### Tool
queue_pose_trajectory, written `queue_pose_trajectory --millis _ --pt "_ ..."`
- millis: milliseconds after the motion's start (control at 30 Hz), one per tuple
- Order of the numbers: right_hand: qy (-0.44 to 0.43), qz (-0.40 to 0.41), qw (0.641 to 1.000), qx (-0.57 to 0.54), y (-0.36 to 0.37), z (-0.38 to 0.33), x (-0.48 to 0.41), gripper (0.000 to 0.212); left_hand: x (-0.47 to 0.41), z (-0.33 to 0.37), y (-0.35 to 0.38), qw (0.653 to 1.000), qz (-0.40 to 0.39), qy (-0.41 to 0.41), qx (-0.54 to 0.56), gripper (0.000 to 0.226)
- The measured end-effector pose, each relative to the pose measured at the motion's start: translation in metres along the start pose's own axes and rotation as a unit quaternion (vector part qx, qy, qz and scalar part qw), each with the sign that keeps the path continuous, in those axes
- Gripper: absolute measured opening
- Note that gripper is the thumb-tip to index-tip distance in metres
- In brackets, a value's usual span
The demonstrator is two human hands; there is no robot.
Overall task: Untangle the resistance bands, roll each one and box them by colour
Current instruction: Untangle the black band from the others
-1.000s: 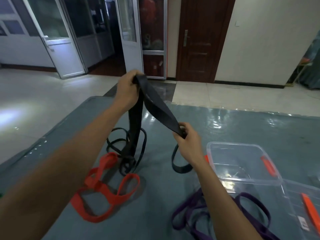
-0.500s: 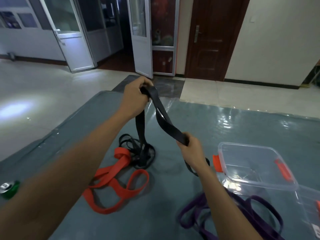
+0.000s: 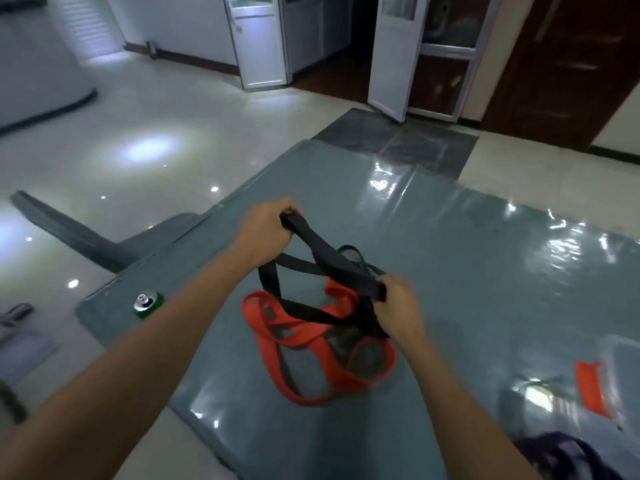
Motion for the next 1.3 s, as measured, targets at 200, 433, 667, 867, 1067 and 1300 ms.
queue_pose_trajectory --millis 200,433,667,867,1067,1300 --pt "-0.036 -0.116 0.984 0.134 0.057 -0.013 -0.039 0.06 0.022 -0.1 -0.005 0.963 -0.155 -0.011 -0.218 0.018" --pt "-0.116 -0.31 0.928 0.174 0.119 -0.019 -0.084 0.057 0.062 -0.186 0.019 0.876 -0.362 -0.04 -0.315 0.074" --pt "-0.186 -0.232 0.944 0.141 0.137 -0.029 -0.069 0.016 0.08 -0.21 0.035 0.849 -0.389 -0.008 -0.357 0.06" --pt "-0.248 -0.169 0.945 0.13 0.129 -0.03 -0.027 0.043 0.061 -0.202 0.028 0.904 -0.309 -0.023 -0.293 0.022" --pt "-0.202 -0.226 0.944 0.133 0.141 -0.025 0.002 0.062 0.055 -0.197 0.006 0.938 -0.234 -0.037 -0.252 0.017" --pt "-0.165 -0.091 0.974 0.123 0.139 -0.04 0.002 0.044 0.049 -0.182 -0.015 0.974 -0.147 -0.052 -0.162 0.015"
Point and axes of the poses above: each hand's wrist, its own x-axis away from the middle knuckle, its own y-axis out of the palm, z = x × y, the point moved 1 cm from there along -x, towards the middle knuckle, and after that the axes turned 1 degree about -x, right-handed, at the moved point
